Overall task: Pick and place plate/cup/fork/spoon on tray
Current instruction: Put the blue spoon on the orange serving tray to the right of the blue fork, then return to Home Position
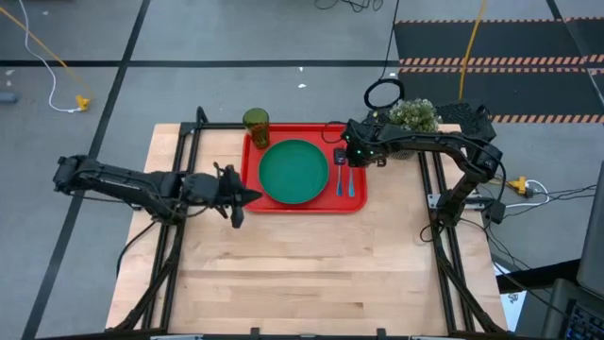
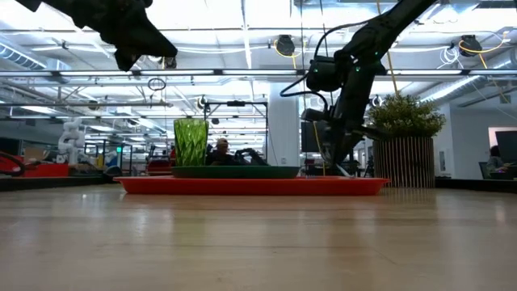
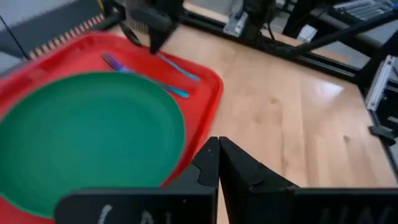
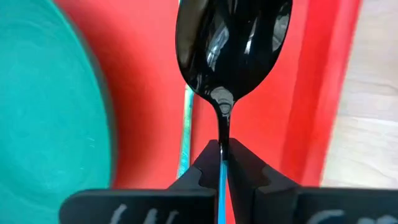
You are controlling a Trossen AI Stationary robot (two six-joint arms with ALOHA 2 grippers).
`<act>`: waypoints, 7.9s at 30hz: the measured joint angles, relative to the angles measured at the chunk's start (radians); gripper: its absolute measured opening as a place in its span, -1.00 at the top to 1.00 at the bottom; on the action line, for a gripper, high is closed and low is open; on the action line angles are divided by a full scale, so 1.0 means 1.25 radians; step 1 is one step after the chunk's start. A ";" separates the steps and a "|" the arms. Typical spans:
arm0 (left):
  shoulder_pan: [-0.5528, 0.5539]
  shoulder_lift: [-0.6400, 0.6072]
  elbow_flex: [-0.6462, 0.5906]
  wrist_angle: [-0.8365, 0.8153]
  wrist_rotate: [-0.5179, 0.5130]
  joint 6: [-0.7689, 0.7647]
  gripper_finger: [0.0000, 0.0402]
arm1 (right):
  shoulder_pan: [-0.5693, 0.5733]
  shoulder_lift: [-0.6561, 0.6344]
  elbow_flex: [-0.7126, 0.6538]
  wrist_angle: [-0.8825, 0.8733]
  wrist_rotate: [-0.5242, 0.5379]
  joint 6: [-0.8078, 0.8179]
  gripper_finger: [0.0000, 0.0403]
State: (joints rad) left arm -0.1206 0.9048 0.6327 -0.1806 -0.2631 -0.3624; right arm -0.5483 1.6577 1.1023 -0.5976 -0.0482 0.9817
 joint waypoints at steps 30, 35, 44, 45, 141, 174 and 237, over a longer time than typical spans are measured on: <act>0.061 -0.055 0.000 -0.044 0.003 0.100 0.76 | 0.000 0.030 -0.076 0.059 0.040 0.064 1.00; 0.060 -0.054 0.000 -0.044 0.003 0.100 0.76 | -0.005 0.030 -0.076 0.087 0.040 0.081 1.00; 0.061 -0.054 0.000 -0.045 0.000 0.099 0.76 | -0.017 0.030 -0.076 0.100 0.064 0.084 1.00; 0.063 -0.054 0.000 -0.045 0.000 0.099 0.76 | -0.017 0.030 -0.076 0.105 0.064 0.081 1.00; 0.085 -0.062 0.000 0.076 -0.070 0.044 0.76 | -0.015 -0.380 -0.076 0.241 -0.238 -0.562 0.59; -0.050 -0.231 0.000 0.077 -0.005 0.169 0.98 | 0.399 -0.398 -0.076 0.535 -0.234 -0.923 1.00; -0.094 -0.015 -0.001 0.104 -0.117 0.091 1.00 | 0.440 -1.019 -0.847 0.808 -0.021 -0.885 1.00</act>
State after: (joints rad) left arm -0.2379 0.8856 0.6315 -0.0507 -0.4099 -0.2483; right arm 0.0017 0.3834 0.0429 0.4123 -0.0744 -0.1248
